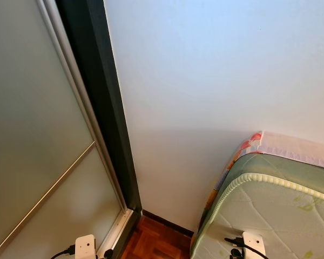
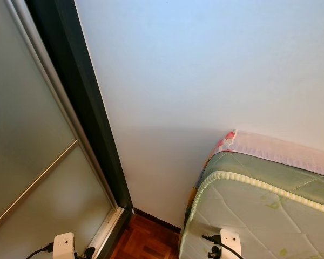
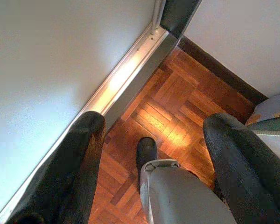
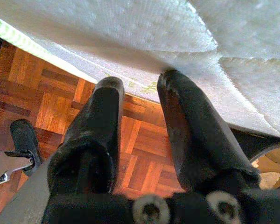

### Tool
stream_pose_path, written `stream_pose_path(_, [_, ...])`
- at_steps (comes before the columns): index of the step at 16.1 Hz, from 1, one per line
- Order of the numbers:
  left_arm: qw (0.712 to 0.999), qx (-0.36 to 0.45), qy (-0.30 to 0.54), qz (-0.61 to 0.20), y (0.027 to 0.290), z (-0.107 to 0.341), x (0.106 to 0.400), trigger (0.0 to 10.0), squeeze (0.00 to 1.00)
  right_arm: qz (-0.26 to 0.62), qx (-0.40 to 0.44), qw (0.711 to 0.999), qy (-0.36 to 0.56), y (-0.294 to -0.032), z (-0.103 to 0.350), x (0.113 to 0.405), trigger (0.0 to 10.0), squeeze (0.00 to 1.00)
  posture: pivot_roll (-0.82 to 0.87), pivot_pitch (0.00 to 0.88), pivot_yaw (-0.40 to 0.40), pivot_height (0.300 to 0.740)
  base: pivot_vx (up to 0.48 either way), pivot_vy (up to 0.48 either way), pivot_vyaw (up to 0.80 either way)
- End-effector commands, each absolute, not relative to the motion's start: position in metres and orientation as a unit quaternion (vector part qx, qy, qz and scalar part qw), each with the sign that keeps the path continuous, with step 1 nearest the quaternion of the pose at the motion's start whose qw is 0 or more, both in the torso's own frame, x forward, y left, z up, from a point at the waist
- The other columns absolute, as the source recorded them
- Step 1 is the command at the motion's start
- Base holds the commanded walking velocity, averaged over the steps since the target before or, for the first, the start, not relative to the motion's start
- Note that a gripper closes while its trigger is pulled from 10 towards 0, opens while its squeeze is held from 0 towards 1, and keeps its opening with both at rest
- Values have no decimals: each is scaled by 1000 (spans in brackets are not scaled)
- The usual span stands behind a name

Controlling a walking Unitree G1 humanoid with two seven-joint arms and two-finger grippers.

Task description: Clean up the room

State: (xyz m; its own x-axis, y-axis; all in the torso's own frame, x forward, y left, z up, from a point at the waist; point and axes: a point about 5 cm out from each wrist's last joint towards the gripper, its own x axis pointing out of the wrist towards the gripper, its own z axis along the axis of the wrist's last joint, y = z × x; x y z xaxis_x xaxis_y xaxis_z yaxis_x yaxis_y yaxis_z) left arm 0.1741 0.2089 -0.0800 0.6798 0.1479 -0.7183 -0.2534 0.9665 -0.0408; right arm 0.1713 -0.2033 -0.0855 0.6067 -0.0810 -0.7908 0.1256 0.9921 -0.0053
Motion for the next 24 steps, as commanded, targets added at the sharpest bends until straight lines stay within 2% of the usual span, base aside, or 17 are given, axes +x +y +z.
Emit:
stream_pose_path(1, [894, -23, 445, 51, 204, -79, 189, 10000, 0, -36, 73, 911, 405, -213, -60, 219, 10000, 0, -97, 0, -13, 740, 0, 0, 0])
stream_pose_path(19, [894, -23, 444, 54, 203, -78, 190, 10000, 0, -33, 79, 911, 404, -213, -59, 220, 10000, 0, -95, 0, -17, 740, -280, 0, 0])
stream_pose_path(24, [894, -24, 443, 56, 203, -78, 190, 10000, 0, -39, 82, 912, 401, -213, -59, 220, 10000, 0, -94, 0, -16, 740, 0, 0, 0])
